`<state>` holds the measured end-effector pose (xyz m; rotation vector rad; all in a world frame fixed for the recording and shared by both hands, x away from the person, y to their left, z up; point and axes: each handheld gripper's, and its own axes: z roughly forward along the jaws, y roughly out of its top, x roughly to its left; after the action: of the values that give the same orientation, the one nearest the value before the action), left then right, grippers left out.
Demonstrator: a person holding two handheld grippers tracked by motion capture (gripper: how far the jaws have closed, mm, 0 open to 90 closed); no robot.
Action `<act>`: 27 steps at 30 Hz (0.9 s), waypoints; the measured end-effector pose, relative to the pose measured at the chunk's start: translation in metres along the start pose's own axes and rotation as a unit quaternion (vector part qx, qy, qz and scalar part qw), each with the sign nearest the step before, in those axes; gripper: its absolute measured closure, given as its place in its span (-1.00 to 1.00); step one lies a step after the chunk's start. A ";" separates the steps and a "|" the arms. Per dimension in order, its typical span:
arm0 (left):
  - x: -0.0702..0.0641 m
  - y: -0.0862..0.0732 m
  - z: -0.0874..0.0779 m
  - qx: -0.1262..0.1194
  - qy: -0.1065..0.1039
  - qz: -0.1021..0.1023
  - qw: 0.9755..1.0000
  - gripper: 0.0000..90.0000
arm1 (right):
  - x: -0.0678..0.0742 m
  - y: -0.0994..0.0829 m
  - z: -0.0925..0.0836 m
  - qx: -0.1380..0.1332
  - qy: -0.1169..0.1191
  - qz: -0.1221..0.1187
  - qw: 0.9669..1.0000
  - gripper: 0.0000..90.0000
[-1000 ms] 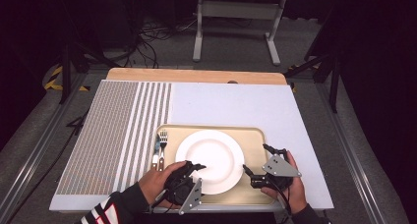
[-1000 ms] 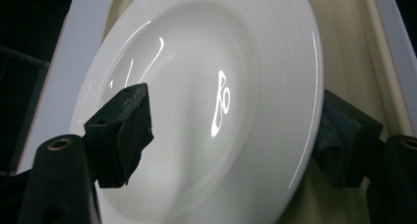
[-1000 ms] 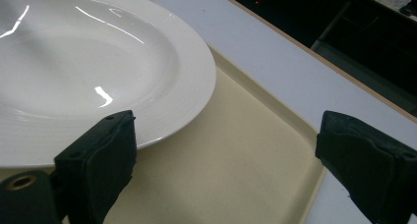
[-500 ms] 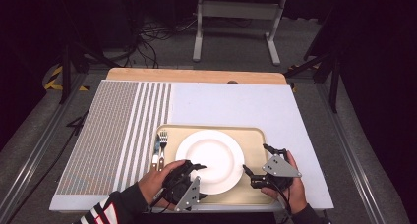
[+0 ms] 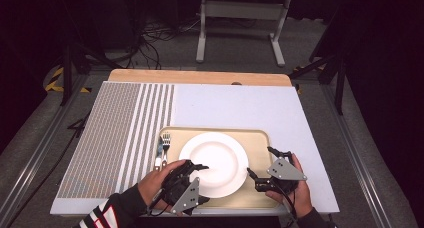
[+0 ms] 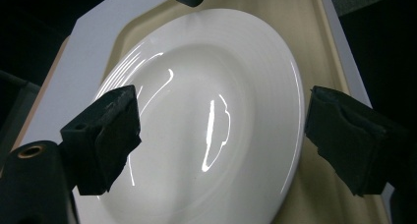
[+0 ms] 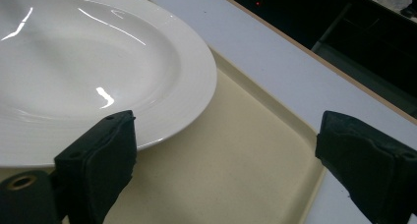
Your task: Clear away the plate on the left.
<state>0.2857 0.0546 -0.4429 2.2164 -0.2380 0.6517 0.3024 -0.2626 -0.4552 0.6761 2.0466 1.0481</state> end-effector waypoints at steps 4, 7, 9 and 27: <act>0.003 -0.001 -0.003 -0.002 0.012 0.005 1.000 -0.66 | 0.001 0.000 0.000 0.002 0.002 -0.002 1.000 -0.79; 0.004 -0.002 -0.004 0.000 0.015 0.004 1.000 -0.68 | 0.001 0.000 0.000 0.001 0.002 -0.002 1.000 -0.79; 0.006 -0.003 -0.004 -0.004 0.019 -0.002 1.000 -0.70 | 0.001 0.000 0.000 0.001 0.002 -0.002 1.000 -0.79; 0.019 -0.012 -0.012 -0.013 0.042 -0.031 0.999 -0.72 | 0.002 0.001 0.000 -0.001 0.003 -0.003 1.000 -0.79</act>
<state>0.3015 0.0723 -0.4339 2.1575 -0.1341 0.7014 0.3013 -0.2608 -0.4547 0.6663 2.0506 1.0506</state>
